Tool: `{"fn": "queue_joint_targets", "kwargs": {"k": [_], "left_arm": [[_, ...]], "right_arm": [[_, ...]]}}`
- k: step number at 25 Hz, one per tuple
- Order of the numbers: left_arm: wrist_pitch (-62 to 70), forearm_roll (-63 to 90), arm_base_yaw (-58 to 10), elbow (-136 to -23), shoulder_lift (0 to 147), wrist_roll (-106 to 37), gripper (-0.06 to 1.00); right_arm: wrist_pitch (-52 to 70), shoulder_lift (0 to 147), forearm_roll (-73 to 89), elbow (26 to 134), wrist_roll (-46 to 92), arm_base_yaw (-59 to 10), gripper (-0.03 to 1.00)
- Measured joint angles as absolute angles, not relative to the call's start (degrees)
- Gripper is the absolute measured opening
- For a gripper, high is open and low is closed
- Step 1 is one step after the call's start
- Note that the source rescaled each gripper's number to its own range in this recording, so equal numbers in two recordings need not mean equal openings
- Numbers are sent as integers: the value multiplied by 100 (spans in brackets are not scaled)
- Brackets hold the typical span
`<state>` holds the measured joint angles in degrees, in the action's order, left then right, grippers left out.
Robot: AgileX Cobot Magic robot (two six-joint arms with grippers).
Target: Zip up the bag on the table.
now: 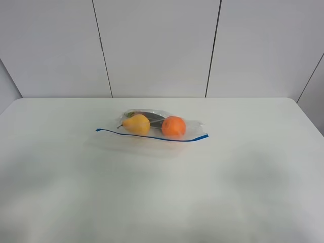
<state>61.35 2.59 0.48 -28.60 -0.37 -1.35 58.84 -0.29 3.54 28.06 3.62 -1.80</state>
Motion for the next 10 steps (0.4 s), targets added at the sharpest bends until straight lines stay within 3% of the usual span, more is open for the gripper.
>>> {"fn": "queue_joint_targets", "kwargs": {"k": [10], "left_arm": [[6135,259,48,-2860,-37,-135,100]], "right_arm": [[5884,-29,354,2806,362,-180,100]]}}
